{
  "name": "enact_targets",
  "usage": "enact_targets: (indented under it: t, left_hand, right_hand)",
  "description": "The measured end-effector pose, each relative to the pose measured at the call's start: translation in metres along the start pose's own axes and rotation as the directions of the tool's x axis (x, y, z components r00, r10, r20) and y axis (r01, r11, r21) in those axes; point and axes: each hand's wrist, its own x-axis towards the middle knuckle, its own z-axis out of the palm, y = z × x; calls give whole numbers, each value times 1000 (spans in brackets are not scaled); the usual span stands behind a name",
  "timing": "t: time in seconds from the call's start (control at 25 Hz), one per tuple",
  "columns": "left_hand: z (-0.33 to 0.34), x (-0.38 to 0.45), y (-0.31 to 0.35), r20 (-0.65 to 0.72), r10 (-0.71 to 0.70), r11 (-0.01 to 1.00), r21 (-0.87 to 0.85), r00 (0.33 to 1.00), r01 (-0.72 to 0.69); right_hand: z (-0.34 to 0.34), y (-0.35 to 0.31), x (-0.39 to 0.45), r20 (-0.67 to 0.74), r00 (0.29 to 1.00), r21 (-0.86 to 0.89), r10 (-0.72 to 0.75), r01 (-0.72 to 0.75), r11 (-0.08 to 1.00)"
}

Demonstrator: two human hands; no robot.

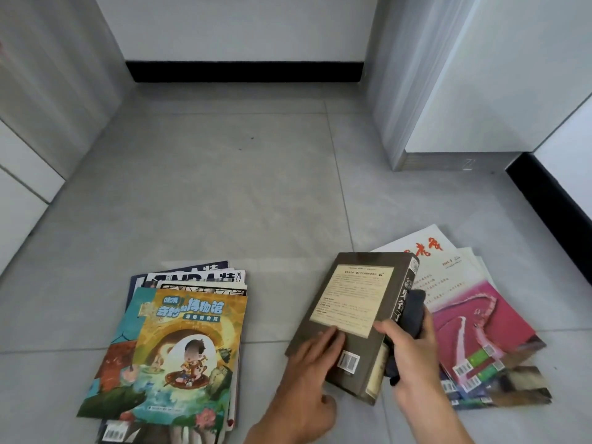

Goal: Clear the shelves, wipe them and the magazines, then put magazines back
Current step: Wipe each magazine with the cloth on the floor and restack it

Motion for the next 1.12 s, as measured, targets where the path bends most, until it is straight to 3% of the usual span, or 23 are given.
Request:
enact_targets:
  t: [0.08, 0.16, 0.24, 0.28, 0.36, 0.4, 0.44, 0.52, 0.6, 0.72, 0.8, 0.88, 0.92, 0.96, 1.04, 1.08, 1.12]
  left_hand:
    - [-3, 3, -8, -22, -134, 905, -410, 991, 113]
    - [-4, 3, -12, -103, -377, 739, -632, 920, 232]
    - [-8, 4, -12, 70, -506, 477, -807, 860, 347]
    - [-9, 3, -12, 181, -504, 352, -850, 844, 392]
    - [-8, -1, -11, 234, -525, 266, -868, 818, 419]
    - [-4, -2, -14, 184, -579, 279, -871, 794, 405]
    - [1, -2, -16, 117, -622, 316, -867, 775, 385]
    - [8, 1, -16, 37, -650, 386, -845, 759, 371]
    - [8, 6, -13, -14, -660, 421, -835, 751, 354]
    - [6, 12, -17, -58, -708, 473, -779, 704, 412]
    - [-2, 13, -30, -36, -710, 532, -681, 703, 502]
    - [-7, 15, -44, 9, -694, 560, -622, 720, 547]
    - [-8, 15, -49, 26, -691, 554, -623, 722, 553]
    - [-10, 14, -51, 35, -685, 555, -621, 727, 553]
    - [-12, 15, -53, 51, -657, 586, -593, 752, 552]
    - [-12, 17, -54, 55, -643, 605, -574, 764, 551]
    - [-12, 18, -54, 58, -629, 629, -546, 775, 553]
  right_hand:
    - [-24, 0, 8, 34, 998, 25, 54, -54, 998]
    - [-41, 5, 12, 97, 990, 50, 106, -111, 993]
    - [-53, 12, 15, 177, 970, 12, 166, -171, 985]
    - [-57, 14, 17, 231, 955, -51, 186, -179, 983]
    - [-60, 21, 27, 300, 928, -215, 220, -159, 964]
    - [-58, 24, 30, 308, 932, -335, 191, -82, 939]
    - [-56, 28, 33, 320, 944, -502, 87, 91, 860]
    - [-46, 42, 35, 409, 894, -762, -184, 445, 470]
    - [-27, 66, 24, 526, 815, -795, -242, 572, 201]
    - [-5, 101, -3, 574, 805, -796, -150, 592, 129]
    - [-12, 104, -13, 748, 659, -662, -80, 750, -15]
    - [-33, 103, 16, 901, 426, -433, -76, 888, -157]
    - [-42, 98, 36, 919, 383, -393, -88, 901, -185]
    - [-46, 94, 51, 894, 428, -445, -132, 881, -162]
    - [-30, 96, 56, 716, 649, -678, -258, 734, -37]
    - [-10, 103, 49, 623, 719, -756, -308, 655, 1]
    - [16, 111, 38, 581, 738, -779, -342, 627, 30]
